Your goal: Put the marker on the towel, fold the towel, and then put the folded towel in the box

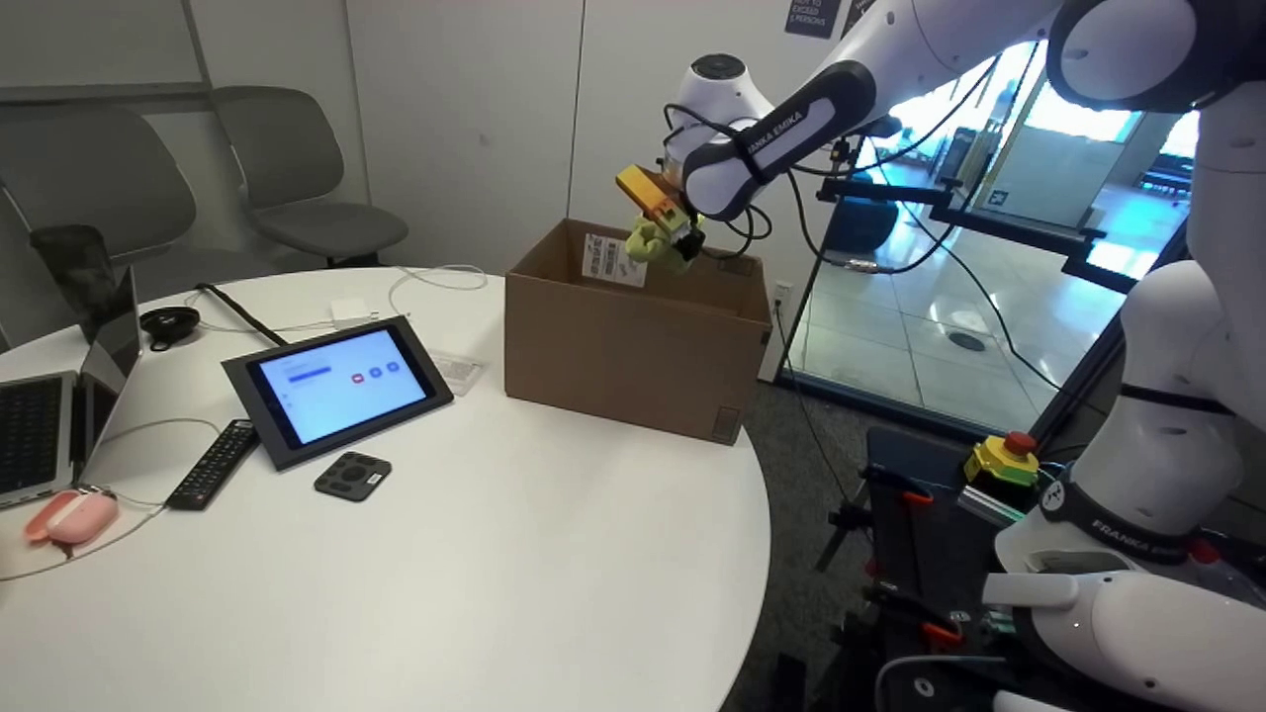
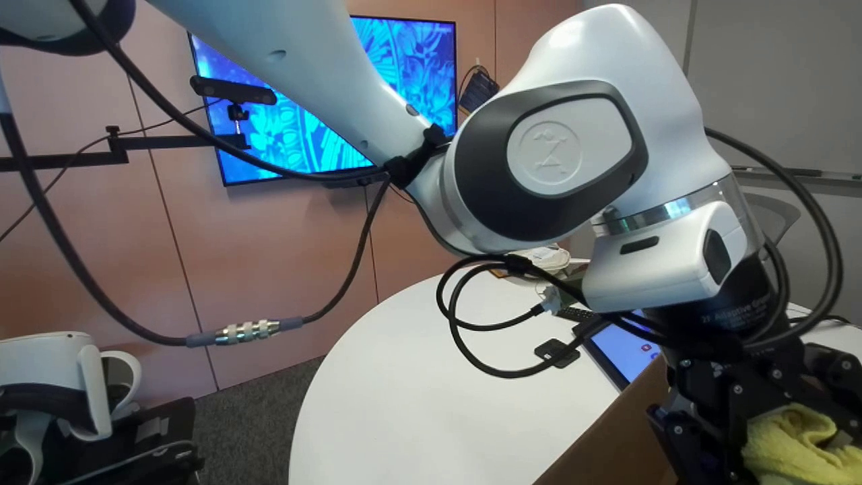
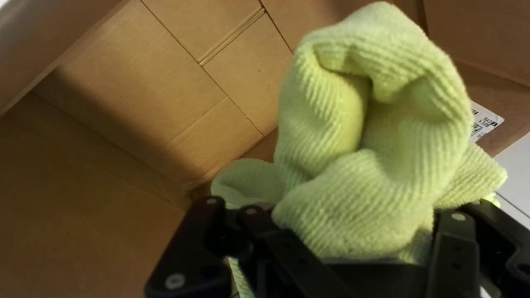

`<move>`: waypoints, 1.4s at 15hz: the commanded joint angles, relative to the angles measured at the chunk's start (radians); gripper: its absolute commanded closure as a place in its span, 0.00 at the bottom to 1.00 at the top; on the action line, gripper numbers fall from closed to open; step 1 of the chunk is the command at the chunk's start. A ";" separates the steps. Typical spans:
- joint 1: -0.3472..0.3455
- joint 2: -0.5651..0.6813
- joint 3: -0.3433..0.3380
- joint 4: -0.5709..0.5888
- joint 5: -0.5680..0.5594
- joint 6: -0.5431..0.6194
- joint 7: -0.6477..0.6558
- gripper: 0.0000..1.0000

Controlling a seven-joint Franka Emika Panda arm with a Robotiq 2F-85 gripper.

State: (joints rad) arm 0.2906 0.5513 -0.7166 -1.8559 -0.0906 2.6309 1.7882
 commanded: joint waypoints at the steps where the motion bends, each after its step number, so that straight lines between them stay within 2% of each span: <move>1: -0.095 0.023 0.073 0.066 -0.037 -0.037 0.042 0.96; 2: -0.112 0.026 0.088 0.075 -0.042 -0.042 0.045 0.93; 3: -0.138 0.034 0.108 0.090 -0.039 -0.041 0.037 0.70; 5: -0.156 0.040 0.126 0.100 -0.052 -0.039 0.049 0.67; 7: -0.184 0.048 0.152 0.117 -0.056 -0.038 0.041 0.52; 14: -0.210 0.061 0.190 0.144 -0.078 -0.046 0.049 0.00; 18: -0.207 0.044 0.226 0.139 -0.105 -0.042 0.021 0.00; 21: -0.177 0.039 0.256 0.143 -0.165 -0.029 0.002 0.00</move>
State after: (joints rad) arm 0.1021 0.6003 -0.4929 -1.7345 -0.1944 2.6044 1.8053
